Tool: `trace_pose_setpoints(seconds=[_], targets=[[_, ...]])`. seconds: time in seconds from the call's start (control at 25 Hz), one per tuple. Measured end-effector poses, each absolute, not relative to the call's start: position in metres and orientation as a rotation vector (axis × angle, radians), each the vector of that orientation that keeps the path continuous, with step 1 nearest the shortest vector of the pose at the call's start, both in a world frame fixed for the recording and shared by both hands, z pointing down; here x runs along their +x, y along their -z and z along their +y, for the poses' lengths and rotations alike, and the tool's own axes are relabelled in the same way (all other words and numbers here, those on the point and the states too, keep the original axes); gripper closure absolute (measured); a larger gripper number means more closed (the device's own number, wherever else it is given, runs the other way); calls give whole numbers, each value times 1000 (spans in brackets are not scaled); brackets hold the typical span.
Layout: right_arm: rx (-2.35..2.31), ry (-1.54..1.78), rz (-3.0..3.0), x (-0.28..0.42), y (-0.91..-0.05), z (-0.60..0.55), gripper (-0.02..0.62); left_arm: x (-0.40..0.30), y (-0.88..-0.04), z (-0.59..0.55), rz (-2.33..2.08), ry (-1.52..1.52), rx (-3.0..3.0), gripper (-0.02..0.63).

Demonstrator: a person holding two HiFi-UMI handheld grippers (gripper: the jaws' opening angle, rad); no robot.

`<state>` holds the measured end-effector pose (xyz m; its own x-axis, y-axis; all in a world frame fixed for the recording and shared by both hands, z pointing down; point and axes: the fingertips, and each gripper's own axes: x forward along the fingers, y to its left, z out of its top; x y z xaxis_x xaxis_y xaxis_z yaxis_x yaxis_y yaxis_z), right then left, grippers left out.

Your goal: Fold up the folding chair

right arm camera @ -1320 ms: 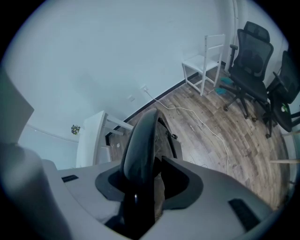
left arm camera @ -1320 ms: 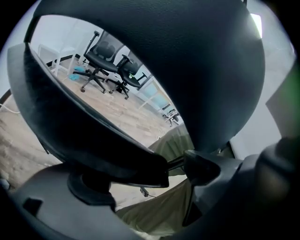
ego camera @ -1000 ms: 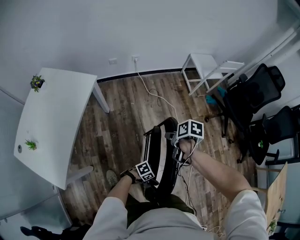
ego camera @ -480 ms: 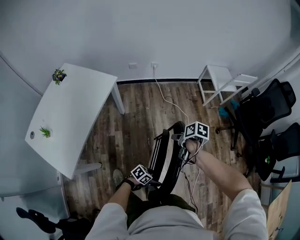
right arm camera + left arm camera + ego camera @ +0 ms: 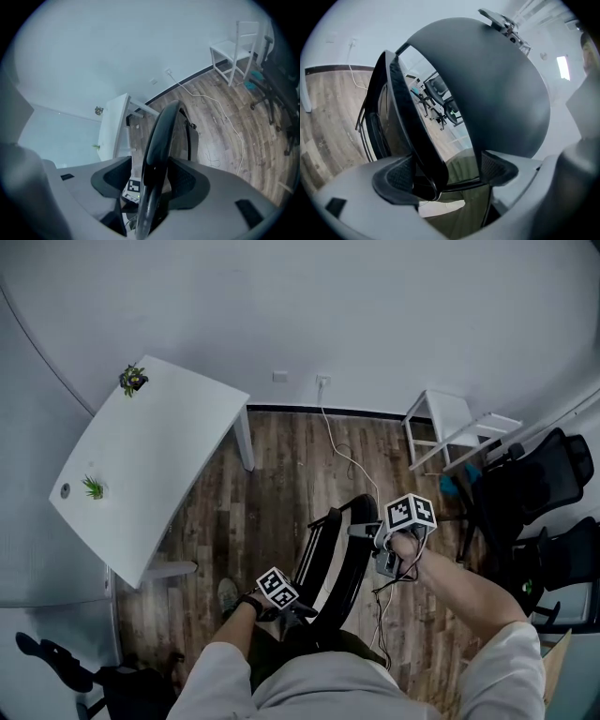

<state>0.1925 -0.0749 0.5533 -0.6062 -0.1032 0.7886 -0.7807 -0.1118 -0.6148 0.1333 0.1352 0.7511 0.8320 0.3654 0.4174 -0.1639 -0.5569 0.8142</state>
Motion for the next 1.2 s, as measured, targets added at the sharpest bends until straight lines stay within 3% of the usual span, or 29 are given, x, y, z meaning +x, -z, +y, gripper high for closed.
trace_pose_setpoints(seconds=[0.2,0.48,0.76,1.2], targets=[[717,-1641,-1726,193,-541,-60,304,140,-748,136,167,-662,2041,166],[493,-1569,-1755,190,-538,-53,317,137,-748,136,152,-642,2025,166],[112,-1062,-1819,191,-530,-44,283,121,-745,131,131,-621,2007,164],[-47,-580,-1839,208,-519,-89,296,104,-745,127,137,-620,1995,166]])
